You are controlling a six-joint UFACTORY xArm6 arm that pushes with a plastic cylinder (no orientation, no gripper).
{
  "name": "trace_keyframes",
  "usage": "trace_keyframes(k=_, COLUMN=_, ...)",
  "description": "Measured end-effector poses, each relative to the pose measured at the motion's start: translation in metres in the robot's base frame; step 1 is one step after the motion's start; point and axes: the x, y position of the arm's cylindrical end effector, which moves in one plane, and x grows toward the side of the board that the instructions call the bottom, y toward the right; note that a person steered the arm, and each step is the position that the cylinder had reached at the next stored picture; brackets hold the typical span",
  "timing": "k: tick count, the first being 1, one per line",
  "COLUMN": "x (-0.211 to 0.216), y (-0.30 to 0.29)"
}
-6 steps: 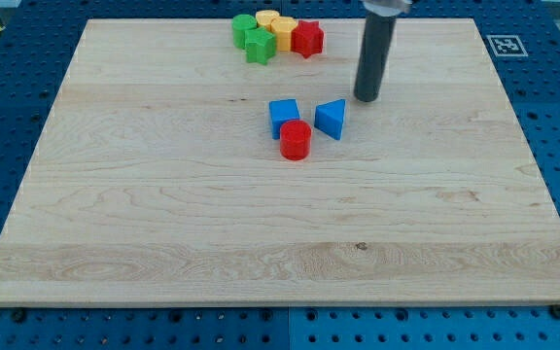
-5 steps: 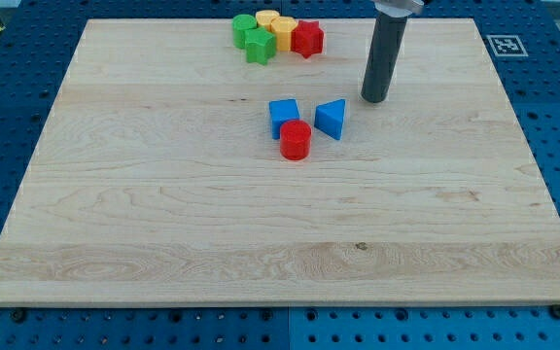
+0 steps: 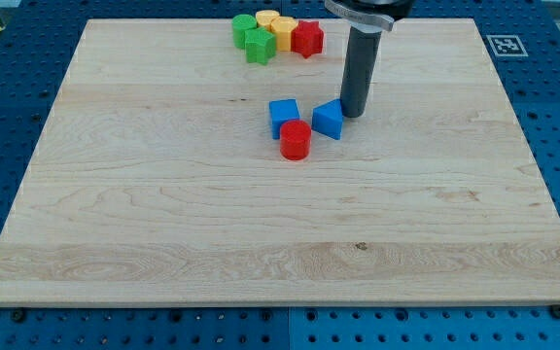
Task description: Move the blue triangle to the group of blocks
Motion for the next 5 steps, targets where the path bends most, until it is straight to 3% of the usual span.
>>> trace_keyframes(k=5, x=0.007, y=-0.030)
